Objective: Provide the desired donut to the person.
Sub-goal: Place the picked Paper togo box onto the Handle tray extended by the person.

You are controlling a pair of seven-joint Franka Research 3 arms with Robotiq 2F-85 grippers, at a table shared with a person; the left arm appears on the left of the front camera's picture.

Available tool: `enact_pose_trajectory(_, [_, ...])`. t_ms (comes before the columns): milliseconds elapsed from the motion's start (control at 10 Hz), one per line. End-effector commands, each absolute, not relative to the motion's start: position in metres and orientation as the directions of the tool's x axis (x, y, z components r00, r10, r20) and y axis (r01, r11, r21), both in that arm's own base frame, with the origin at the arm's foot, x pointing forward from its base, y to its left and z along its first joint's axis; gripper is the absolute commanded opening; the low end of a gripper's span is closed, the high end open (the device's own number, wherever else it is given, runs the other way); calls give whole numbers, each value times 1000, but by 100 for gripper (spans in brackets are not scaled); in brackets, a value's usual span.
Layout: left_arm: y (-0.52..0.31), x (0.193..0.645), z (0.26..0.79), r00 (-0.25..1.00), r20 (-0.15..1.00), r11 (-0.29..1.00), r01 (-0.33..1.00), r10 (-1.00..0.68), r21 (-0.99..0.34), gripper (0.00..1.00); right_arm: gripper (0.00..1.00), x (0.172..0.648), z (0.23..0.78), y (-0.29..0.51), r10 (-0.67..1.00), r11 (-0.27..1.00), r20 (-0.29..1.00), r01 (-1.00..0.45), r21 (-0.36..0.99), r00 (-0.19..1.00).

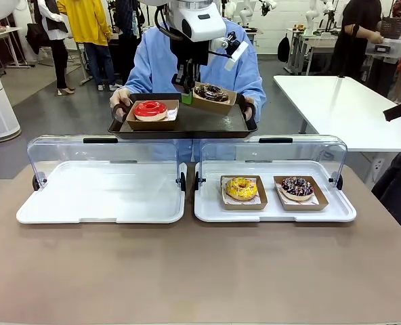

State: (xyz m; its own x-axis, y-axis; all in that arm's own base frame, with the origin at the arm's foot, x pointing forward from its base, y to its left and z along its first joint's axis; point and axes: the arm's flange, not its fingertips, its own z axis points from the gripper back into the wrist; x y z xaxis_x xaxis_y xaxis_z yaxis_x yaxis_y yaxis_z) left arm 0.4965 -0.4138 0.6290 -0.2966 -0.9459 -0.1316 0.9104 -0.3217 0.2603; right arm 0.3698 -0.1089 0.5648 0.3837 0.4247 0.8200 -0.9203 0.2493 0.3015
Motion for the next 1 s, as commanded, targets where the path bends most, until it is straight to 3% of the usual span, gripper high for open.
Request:
enact_pose_trajectory(0, [-417,527,633,-259,-27,-258,936,-966,239,1,100,370,565,-108,415,235,831,-926,295,370])
enact_pose_trajectory(400, [-425,571,616,-152,49,-143,978,-987,151,1,100,370,565,-108,415,235,831,-926,295,370])
enact_pose_trajectory(900, [-432,586,599,-137,45,-134,988,-990,71,1,100,370,565,-108,415,235,831,-926,295,370])
